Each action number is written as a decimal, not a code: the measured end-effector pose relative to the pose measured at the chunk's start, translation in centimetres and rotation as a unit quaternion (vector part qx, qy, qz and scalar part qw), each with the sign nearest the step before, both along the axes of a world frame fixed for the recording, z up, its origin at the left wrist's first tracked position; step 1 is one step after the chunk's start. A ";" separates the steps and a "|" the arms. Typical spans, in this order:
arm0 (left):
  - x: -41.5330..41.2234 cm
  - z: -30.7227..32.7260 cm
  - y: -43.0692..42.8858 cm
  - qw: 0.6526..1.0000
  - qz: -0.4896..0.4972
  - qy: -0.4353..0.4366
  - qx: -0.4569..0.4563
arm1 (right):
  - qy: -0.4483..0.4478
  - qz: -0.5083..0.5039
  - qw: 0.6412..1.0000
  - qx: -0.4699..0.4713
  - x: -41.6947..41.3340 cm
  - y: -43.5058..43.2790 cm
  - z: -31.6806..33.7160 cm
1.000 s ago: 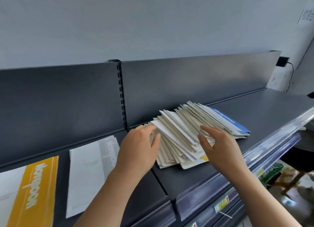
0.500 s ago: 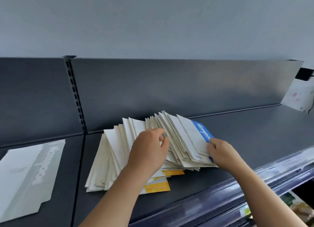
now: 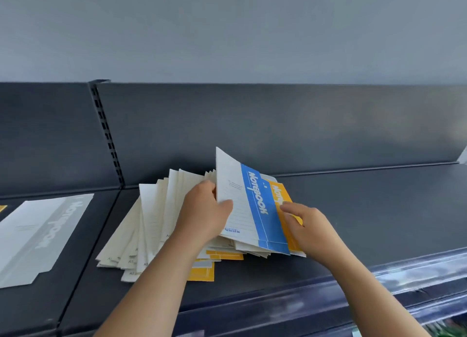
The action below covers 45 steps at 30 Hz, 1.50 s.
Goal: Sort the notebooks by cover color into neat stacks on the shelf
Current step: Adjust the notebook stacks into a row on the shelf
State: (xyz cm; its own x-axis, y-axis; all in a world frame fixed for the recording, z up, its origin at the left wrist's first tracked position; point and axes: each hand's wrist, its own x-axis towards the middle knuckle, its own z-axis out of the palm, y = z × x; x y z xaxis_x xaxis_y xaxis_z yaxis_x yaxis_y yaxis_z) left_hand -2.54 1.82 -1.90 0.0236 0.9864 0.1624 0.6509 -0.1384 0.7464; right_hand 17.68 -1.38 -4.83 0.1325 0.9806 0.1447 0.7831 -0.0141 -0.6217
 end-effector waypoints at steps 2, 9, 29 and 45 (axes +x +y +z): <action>-0.2 0.0 -0.3 1.000 0.010 -0.014 0.007 | -0.024 0.000 1.000 -0.013 0.2 0.0 -0.1; -0.4 -0.5 -1.3 0.998 0.037 -0.052 -0.010 | 0.035 0.072 0.997 -0.012 -1.1 -0.2 -0.2; -12.9 0.2 -6.1 0.972 0.114 -0.203 0.025 | 0.221 0.144 0.960 0.090 -15.3 0.5 3.3; -40.9 0.5 -10.9 0.970 0.210 -0.114 0.039 | 0.273 0.206 0.940 0.002 -43.7 -0.4 1.6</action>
